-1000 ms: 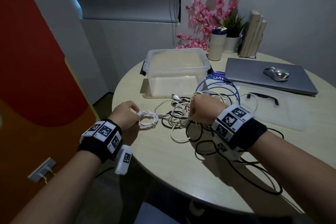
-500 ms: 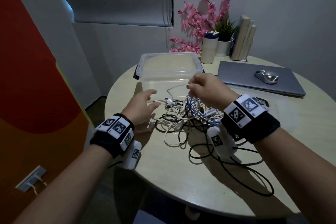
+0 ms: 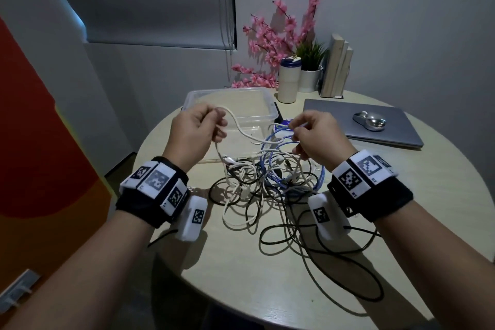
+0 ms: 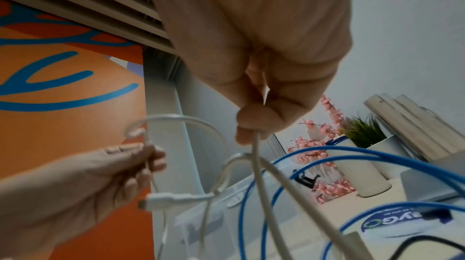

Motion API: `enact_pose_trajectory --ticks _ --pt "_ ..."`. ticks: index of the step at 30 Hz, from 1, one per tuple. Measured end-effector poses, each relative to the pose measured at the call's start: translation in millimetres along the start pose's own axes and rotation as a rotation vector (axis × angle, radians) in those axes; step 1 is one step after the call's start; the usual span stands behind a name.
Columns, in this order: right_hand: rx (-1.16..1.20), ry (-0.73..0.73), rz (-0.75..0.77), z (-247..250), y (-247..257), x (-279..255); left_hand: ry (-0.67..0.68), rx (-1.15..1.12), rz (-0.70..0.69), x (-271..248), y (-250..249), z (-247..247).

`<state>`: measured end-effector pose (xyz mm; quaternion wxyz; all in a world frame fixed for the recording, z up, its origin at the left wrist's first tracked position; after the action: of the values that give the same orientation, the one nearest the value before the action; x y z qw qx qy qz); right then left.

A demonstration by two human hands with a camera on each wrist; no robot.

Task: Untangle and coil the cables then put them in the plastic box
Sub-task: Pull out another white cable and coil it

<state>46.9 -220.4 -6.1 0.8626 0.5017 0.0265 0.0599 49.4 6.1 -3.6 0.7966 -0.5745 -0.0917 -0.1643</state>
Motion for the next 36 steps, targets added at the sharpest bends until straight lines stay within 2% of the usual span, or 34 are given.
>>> enact_pose_trajectory --ticks 4,6,9,11,13,14,16,19,22,24,28,31,34,36 --pt "-0.176 0.043 -0.100 7 -14 3 0.003 -0.100 -0.175 8 -21 -2" --pt "-0.245 0.083 -0.101 9 -14 1 0.040 -0.123 -0.234 10 -30 -4" --pt "-0.380 0.154 -0.034 3 -4 -4 0.138 -0.103 -0.268 14 -39 -11" --pt "-0.425 0.100 0.083 -4 2 -5 0.202 -0.069 -0.281 13 -44 -19" --pt "-0.329 0.046 0.204 -11 7 -6 0.261 -0.066 -0.275 11 -48 -25" --pt "-0.238 0.079 0.236 -16 8 -6 0.286 -0.079 -0.261 10 -50 -26" --pt "-0.066 0.221 0.256 -28 10 -6 0.336 -0.141 -0.248 7 -55 -27" --pt "0.078 0.368 0.194 -43 6 -4 0.372 -0.189 -0.313 1 -63 -26" --pt "-0.072 0.425 0.161 -47 1 1 0.382 -0.172 -0.390 -5 -71 -25" --pt "-0.141 0.464 0.192 -51 -1 3 0.366 -0.173 -0.430 -9 -77 -23" --pt "-0.195 0.420 0.193 -56 -3 7 0.307 -0.192 -0.513 -11 -83 -16" --pt "-0.123 0.357 0.107 -48 -4 9 0.284 -0.177 -0.458 -11 -79 -9" --pt "-0.057 0.167 0.117 -29 -1 13 0.262 -0.146 -0.239 -10 -60 -5" --pt "0.137 0.084 0.139 -18 2 16 0.262 -0.106 -0.067 -9 -40 -4"
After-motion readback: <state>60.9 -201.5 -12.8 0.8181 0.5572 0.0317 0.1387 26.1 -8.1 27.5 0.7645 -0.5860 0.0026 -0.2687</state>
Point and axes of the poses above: each hand's wrist, its own x-axis towards the middle knuckle, its own z-axis out of the back of the hand, y = z × x, the point moved 2 cm from there along x, towards the middle knuckle, and after that the axes turned 14 degrees about y, right-handed, at the moved point
